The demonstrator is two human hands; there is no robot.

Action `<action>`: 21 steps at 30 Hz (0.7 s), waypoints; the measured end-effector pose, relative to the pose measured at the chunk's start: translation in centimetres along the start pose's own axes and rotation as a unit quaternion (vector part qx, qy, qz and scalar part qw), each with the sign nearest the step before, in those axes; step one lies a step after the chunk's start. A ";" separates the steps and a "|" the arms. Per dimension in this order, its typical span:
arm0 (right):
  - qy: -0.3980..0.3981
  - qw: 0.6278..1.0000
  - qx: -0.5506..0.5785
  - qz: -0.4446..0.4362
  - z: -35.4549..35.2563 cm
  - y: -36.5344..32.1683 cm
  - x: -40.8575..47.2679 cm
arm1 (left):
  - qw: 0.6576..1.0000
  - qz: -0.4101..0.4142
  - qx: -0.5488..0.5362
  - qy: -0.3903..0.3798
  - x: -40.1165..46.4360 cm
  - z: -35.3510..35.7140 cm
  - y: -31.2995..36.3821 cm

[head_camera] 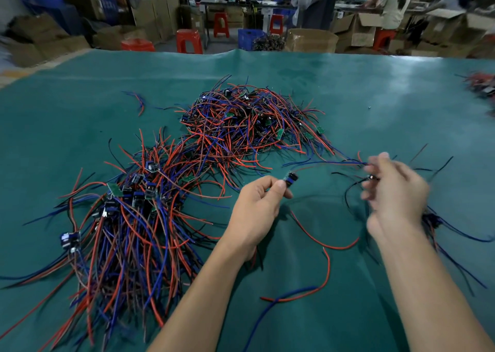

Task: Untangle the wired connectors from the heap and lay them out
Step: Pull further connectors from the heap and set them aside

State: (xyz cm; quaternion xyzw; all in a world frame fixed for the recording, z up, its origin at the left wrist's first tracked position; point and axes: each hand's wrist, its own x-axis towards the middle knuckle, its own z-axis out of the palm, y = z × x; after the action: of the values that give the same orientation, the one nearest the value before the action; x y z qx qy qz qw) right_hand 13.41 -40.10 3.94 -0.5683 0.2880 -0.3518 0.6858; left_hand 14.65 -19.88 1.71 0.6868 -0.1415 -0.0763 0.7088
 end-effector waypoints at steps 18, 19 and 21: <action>-0.138 0.977 0.001 -0.164 1.7 -2.4 -2.3 | 0.994 -0.018 0.025 -0.104 -0.3 0.4 0.6; -0.126 0.976 0.029 -0.175 1.8 -3.6 -2.5 | 0.994 -0.022 0.029 -0.099 -0.3 0.4 0.5; -0.143 0.969 0.083 -0.186 2.5 -6.2 -3.4 | 0.995 -0.023 0.055 -0.078 -0.2 0.4 0.2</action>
State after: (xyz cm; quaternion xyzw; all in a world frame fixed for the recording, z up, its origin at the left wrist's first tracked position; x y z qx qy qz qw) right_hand 12.46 -36.60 10.49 -0.5972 0.0459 -0.4108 0.6874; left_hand 14.34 -20.21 1.95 0.7200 -0.1847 -0.1380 0.6545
